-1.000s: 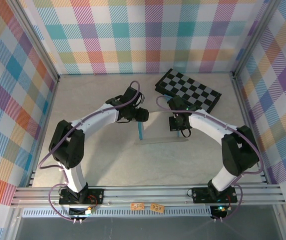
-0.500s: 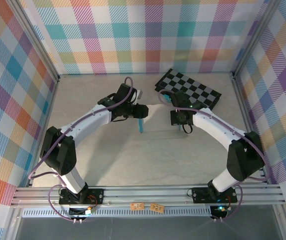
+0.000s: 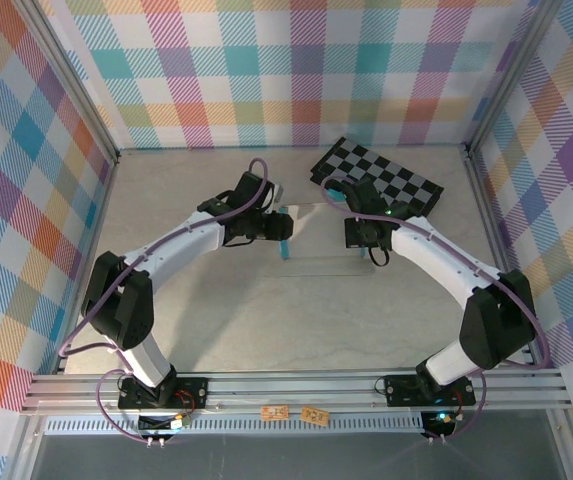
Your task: Fold the paper box
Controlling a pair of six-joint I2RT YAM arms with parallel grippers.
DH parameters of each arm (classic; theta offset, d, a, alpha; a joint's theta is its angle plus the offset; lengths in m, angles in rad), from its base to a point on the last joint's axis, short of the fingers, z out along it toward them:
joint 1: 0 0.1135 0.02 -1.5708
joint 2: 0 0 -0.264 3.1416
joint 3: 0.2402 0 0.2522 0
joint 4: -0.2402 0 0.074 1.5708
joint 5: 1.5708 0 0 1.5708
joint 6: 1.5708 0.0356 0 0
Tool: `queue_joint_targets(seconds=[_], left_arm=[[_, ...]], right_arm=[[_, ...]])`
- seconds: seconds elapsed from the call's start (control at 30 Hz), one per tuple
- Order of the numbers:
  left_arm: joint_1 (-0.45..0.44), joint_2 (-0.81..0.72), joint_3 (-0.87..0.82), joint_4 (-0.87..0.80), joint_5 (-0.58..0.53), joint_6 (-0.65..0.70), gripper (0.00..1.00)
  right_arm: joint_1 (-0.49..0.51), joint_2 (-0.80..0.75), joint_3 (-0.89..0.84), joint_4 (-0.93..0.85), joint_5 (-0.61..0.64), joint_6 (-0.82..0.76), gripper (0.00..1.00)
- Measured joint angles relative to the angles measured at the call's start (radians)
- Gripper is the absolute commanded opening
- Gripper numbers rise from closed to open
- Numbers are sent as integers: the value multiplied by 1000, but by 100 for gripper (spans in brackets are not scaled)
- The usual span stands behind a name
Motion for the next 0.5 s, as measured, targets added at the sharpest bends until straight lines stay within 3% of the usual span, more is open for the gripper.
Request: queue_joint_targets(seconds=[0.1, 0.5], left_arm=[[0, 23, -8, 34, 1, -11, 41], [2, 87, -12, 93, 8, -27, 8]], right_arm=[[0, 0, 0, 1, -3, 0, 0], [3, 0, 0, -4, -15, 17, 0]])
